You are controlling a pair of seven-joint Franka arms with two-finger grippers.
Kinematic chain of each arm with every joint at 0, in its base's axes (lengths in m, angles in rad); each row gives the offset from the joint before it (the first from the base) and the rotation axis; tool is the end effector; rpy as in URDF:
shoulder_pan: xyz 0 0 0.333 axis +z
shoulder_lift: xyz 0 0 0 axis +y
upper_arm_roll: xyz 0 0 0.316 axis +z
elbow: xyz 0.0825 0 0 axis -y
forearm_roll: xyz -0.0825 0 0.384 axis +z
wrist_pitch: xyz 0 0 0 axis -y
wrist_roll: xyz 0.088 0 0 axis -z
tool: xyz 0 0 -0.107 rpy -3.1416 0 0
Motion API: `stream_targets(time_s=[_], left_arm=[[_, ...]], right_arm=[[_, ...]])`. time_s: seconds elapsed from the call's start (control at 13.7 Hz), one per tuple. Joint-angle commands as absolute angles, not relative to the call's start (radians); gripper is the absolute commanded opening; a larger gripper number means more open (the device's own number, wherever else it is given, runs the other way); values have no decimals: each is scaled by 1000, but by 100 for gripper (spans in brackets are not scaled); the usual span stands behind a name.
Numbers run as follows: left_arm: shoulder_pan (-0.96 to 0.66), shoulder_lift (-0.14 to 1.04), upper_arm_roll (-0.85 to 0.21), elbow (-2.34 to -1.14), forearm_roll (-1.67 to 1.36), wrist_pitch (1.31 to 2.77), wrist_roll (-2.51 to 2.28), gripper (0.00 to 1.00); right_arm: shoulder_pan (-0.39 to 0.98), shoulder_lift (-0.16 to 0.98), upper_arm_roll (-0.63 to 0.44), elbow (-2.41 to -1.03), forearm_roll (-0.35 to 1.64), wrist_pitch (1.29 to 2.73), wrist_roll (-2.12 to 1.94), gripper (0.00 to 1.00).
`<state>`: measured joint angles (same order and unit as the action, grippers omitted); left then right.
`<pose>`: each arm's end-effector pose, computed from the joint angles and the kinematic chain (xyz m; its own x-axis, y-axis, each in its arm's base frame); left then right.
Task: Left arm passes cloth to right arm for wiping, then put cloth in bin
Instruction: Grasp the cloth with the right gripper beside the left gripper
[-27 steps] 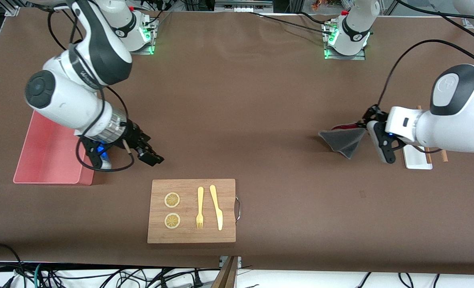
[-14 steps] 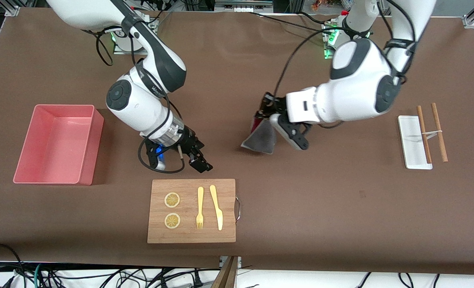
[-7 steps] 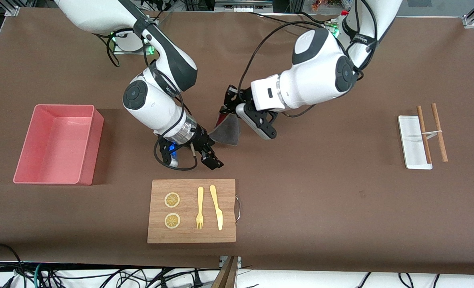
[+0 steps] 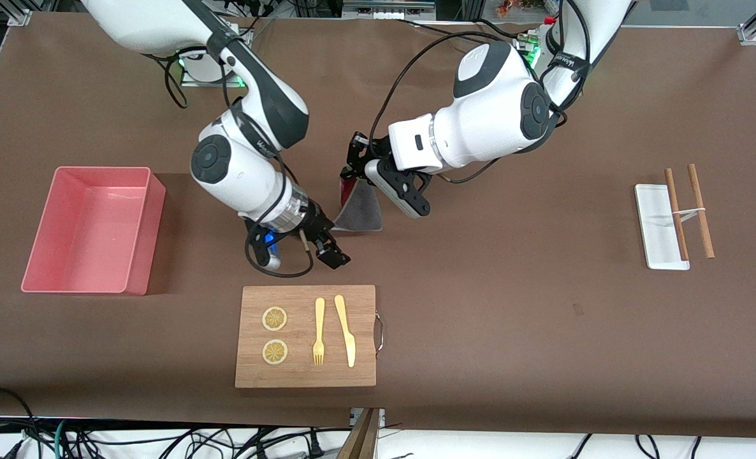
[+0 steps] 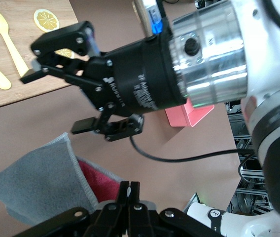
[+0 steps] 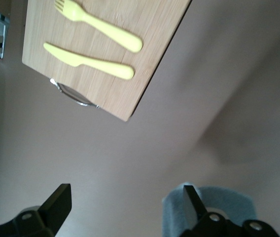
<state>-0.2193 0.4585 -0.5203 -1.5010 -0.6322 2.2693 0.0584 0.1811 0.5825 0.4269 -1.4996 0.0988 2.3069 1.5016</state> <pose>0.5585 -0.4419 0.4784 0.9400 -0.2830 0.1907 -0.3309 -0.6193 0.7120 0.6261 0.3681 0.3809 0.5134 -0.8058 -0.2951 -0.8547 -0.4493 -0.2601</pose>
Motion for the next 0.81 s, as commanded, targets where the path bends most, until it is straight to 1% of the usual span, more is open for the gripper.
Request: stream_targets(time_s=[0.0,0.37,0.44,0.51,0.59,0.66,0.73], left_arm=[[-229,466,-514,-1479,-673,2272,55,0],[-225,466,-514,-1479,-675,2273,55,0],[-225,466,-514,-1479,-675,2273,55,0],[-225,466,-514,-1479,-675,2272,55,0],[-225,466,-514,-1479,-675,2273,55,0],[-225,466,-514,-1479,-675,2272,55,0],[-225,466,-514,-1479,-675,2272,55,0]], right_arm=[[170,566,433,-1509,94,2258,1474,100],[189,592,440,-1528,106,2258,1488,100],[189,592,440,-1526,110,2260,1486,88],[189,591,442,-1526,112,2260,1488,63],[189,592,455,-1526,112,2260,1486,42],[189,595,459,-1526,112,2261,1479,22],[189,600,462,-1526,112,2263,1480,14]])
